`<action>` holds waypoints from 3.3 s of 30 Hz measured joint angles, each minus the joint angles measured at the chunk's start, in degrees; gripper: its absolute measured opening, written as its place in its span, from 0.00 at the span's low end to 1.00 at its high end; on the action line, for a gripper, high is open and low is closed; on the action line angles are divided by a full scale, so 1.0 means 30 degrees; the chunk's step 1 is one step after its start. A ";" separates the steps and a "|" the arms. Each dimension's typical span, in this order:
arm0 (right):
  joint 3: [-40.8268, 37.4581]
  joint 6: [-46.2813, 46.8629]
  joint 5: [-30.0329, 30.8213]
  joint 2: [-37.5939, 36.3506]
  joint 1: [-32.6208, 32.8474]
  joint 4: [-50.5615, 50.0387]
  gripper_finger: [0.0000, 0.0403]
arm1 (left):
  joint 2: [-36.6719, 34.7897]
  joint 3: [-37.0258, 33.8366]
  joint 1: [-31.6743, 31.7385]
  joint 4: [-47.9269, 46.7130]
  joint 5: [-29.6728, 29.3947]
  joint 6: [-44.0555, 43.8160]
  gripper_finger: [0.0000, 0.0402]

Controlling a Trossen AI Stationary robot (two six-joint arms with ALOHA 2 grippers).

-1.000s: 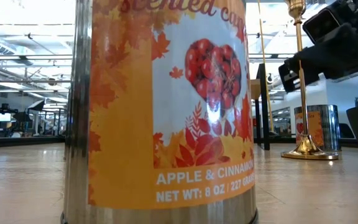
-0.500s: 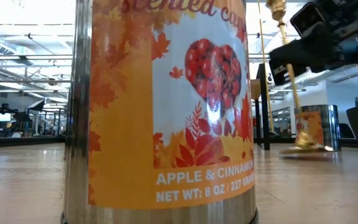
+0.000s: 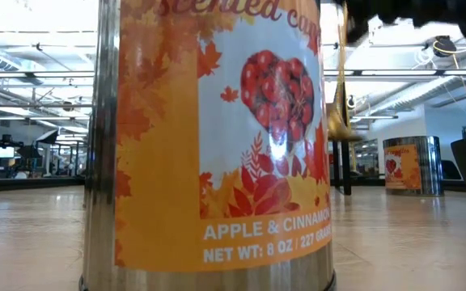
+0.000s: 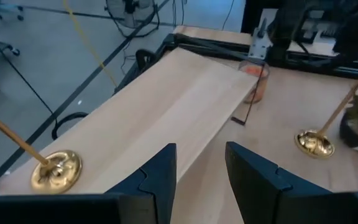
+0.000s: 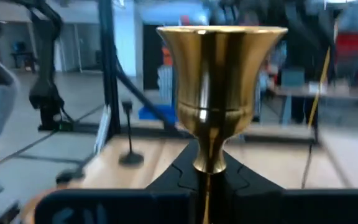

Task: Pick & Place candle stick holders
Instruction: Put the gold candle holder on the shelf, then put the black candle holder on the shelf

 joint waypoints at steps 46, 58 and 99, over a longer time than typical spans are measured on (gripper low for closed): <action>0.6772 0.1255 0.3458 -0.1470 -1.4239 -1.0161 0.01 | -0.1622 -0.0007 -0.1749 -0.3421 -0.0044 -0.1459 0.36; 0.6479 0.0758 0.3393 -0.1470 -1.4312 -0.9980 0.11 | -0.1622 -0.0007 -0.1749 -0.3450 -0.0044 -0.1401 0.36; 0.6500 0.3348 0.4835 -0.4596 -0.9024 -2.1295 0.60 | -0.2149 -0.1191 -1.8248 -1.1732 -0.8210 -1.1095 0.36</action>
